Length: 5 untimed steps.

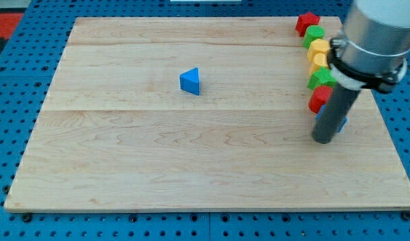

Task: Push the blue triangle to the bottom right

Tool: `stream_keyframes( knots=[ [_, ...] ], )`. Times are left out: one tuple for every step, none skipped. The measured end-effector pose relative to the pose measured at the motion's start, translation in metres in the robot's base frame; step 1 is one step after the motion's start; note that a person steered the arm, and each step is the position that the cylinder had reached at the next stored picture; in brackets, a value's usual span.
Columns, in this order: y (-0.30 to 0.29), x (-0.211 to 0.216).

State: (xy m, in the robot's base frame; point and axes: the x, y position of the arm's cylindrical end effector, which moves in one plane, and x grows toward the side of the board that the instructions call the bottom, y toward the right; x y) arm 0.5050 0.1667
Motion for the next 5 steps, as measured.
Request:
stream_keyframes(
  knots=[
    [-0.037, -0.007],
    [-0.063, -0.031],
    [-0.082, -0.066],
    [-0.100, -0.107],
    [-0.140, -0.151]
  ],
)
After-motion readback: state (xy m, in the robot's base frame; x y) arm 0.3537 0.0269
